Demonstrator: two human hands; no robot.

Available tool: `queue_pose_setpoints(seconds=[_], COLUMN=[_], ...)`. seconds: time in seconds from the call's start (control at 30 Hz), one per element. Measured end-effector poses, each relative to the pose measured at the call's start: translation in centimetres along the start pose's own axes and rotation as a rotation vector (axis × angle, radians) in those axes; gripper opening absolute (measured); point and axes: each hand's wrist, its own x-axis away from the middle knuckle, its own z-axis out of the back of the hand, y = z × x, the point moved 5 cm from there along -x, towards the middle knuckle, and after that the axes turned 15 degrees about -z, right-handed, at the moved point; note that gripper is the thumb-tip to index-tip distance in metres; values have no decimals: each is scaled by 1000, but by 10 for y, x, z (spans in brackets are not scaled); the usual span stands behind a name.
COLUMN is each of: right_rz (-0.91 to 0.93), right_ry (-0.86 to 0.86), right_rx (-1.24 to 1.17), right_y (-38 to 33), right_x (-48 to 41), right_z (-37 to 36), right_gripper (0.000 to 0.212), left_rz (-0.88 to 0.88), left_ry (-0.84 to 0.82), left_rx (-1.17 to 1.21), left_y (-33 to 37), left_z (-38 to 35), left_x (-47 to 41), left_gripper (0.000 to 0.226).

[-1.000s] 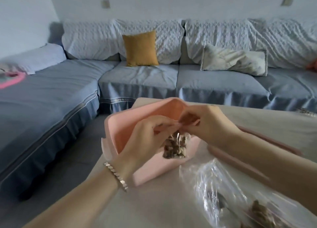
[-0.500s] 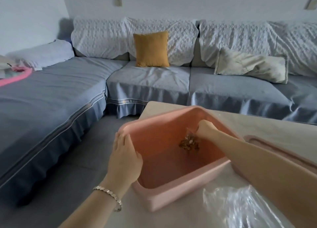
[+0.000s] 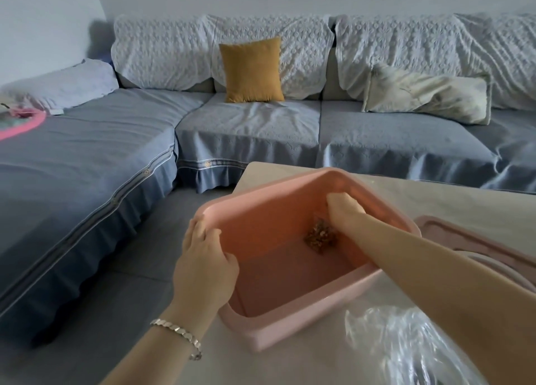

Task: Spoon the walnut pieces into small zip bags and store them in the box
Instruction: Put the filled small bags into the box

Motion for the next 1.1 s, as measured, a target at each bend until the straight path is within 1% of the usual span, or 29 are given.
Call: queue_pose_setpoints(seconds=[0.03,0.1,0.17,0.23,0.3,0.4,0.47,0.53,0.6,0.7,0.77,0.87,0.97,1.07,1.1], right_rz=[-3,14,112,183,218,215,155,79,-19,-191,-256,-315,-387,-397,-387], right_ry=[12,43,48,54,77,42,-42,-145,-201,-196,-215,-257,-261,-272,-271], right_rx=[-84,-195,-283,-361,-407,-376,-304,-203,-157,-163,-152,-179,-270,-320,-320], right_y=[2,8,19,35,60,105,146,190,233,287,307,319,325,328,328], right_x=[9,31,59,96,135,184,210,233,251,264,268,269,268,270,273], right_z=[9,29,46,64,82,86,73,47,18,-22,-46,-67,-74,-79,-78], right_gripper=[18,14,14,17,18,18,16,16,19,32,38,35,33,16,15], left_rz=[-18,-28,-104,-220,-343,-559,-703,-783,-817,-822,-805,-774,-809,-829,-828], left_ry=[-3,-65,-78,-83,-90,-77,-110,-205,-301,-418,-485,-573,-653,-695,-700], left_rx=[-16,-96,-235,-278,-182,-1,79,142,126,118,131,143,99,-22,-46], left_y=[0,1,13,38,73,135,175,204,221,235,241,253,273,286,287], left_z=[-1,-1,2,4,1,-9,-25,-50,-80,-123,-142,-166,-190,-207,-210], left_x=[0,-1,0,6,15,39,64,92,114,139,150,158,164,172,173], left_gripper=[31,24,16,24,35,35,31,31,33,33,31,36,43,44,41])
